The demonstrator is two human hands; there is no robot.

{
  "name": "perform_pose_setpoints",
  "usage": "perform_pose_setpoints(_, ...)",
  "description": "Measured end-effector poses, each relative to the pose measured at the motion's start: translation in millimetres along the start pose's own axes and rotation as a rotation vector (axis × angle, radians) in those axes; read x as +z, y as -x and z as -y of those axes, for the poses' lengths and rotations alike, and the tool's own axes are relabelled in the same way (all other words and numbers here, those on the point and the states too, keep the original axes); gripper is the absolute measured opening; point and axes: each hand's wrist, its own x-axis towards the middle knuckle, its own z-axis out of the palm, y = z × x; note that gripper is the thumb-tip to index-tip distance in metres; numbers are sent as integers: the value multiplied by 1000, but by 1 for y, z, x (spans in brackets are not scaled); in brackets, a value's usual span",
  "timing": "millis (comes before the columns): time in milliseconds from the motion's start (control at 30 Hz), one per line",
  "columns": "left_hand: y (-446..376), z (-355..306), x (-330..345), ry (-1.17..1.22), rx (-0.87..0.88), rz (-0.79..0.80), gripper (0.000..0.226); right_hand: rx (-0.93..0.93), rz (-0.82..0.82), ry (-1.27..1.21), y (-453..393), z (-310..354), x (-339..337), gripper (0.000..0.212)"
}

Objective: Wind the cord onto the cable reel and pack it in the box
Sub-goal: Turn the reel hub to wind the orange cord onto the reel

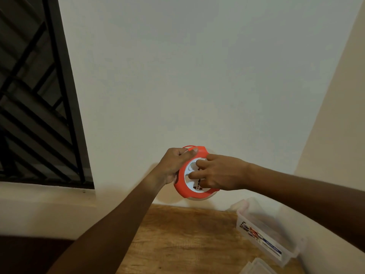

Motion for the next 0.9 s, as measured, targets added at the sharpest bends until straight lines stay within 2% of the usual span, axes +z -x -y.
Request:
perform_pose_setpoints(133, 0, -2, -1, -24, -13, 52, 28, -1, 33, 15, 2, 6, 1, 64)
perform_pose_setpoints(300, -1, -3, 3, -85, -10, 108, 37, 47, 77, 58, -2, 23, 5, 74)
perform_pose_setpoints(467, -2, -6, 2, -96, -42, 128, 33, 42, 138, 124, 4, 23, 2, 64)
perform_pose_setpoints(600, -5, -18, 0, -130, -57, 186, 33, 51, 118, 156, 6, 22, -1, 66)
perform_pose_setpoints(800, -8, -27, -3, -224, -60, 205, 42, 106, 125, 81, 3, 24, -2, 64)
perform_pose_setpoints(900, -6, -22, -3, -111, -70, 238, 44, 147, 152, 27, 6, 21, -7, 62)
